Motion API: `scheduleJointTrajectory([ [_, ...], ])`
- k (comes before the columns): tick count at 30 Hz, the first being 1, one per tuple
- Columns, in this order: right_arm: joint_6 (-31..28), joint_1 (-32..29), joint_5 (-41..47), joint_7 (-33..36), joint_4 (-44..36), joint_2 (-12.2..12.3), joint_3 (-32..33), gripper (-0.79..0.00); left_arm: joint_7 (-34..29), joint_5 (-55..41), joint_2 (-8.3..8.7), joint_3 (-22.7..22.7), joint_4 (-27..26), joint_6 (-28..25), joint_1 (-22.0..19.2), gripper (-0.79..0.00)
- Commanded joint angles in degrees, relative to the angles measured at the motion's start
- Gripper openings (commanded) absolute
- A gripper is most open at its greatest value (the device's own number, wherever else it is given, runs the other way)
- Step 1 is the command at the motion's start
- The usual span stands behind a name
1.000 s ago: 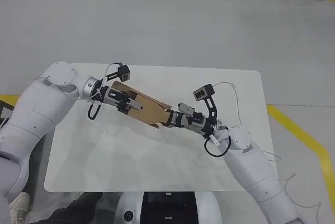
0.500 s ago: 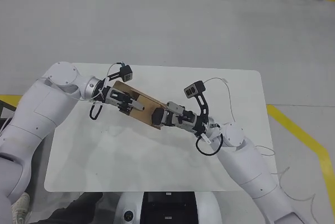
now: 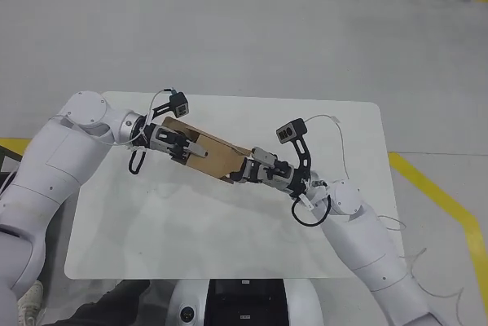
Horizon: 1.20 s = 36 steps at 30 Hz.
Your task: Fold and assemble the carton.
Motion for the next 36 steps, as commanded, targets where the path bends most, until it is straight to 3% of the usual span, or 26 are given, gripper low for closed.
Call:
scheduleJointTrajectory([
  [1, 0.6, 0.0, 1.1, 0.1, 1.1, 0.0, 0.4, 0.000, 0.0, -0.7, 0.10, -0.1, 0.0, 0.0, 0.1, -0.785],
  [11, 0.5, 1.2, 3.3, 0.8, 5.1, -0.6, -0.4, 0.000, 0.0, -2.1, 0.41, 0.8, -1.2, 0.4, 0.4, -0.785],
  [36, -0.9, 5.0, 3.7, 1.4, 10.3, -1.8, -1.1, 0.000, 0.0, -3.9, 1.83, 8.3, -4.5, 1.4, -1.6, -0.785],
])
